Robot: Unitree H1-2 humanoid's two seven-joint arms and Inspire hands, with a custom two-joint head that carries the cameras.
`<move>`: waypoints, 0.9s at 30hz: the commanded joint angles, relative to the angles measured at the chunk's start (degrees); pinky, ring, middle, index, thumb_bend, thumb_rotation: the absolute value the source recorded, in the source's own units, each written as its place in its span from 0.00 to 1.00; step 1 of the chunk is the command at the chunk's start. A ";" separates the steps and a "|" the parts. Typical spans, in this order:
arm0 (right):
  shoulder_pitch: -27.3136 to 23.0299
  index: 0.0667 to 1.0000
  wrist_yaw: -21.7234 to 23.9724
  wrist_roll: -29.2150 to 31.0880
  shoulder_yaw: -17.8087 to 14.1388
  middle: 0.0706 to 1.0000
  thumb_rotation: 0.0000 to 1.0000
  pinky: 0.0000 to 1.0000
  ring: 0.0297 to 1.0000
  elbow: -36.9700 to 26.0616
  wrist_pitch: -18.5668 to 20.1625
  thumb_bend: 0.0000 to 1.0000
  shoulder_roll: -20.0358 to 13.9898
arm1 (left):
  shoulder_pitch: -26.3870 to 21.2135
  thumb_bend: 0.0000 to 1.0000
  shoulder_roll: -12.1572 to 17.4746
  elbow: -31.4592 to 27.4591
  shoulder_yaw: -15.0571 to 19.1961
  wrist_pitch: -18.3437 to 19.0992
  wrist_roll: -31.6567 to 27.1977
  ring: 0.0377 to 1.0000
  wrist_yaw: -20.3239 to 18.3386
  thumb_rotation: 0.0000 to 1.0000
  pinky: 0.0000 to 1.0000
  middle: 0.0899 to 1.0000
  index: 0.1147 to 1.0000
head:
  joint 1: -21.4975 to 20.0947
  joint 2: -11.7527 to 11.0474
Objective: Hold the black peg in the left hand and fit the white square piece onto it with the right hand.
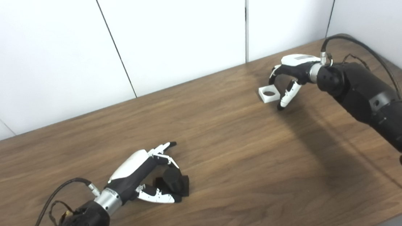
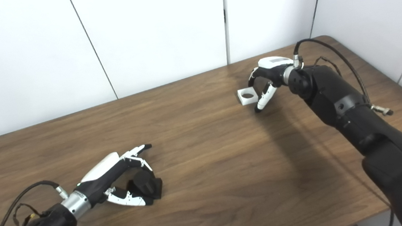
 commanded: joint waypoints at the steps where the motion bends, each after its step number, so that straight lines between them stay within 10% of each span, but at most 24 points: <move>1: -2.26 0.73 -0.66 0.01 0.01 0.94 0.32 1.00 0.99 -0.18 -0.63 0.78 -0.14 | 1.12 0.52 2.02 0.90 -0.96 2.10 2.88 1.00 -2.61 0.08 0.99 1.00 0.43 | -0.03 -0.02; 27: -1.53 0.72 -0.53 -0.11 0.62 0.94 0.32 1.00 0.99 -0.06 0.78 0.75 0.50 | 1.29 0.52 1.80 1.43 -1.15 0.97 3.43 1.00 -1.67 0.08 0.98 1.00 0.43 | 0.51 0.39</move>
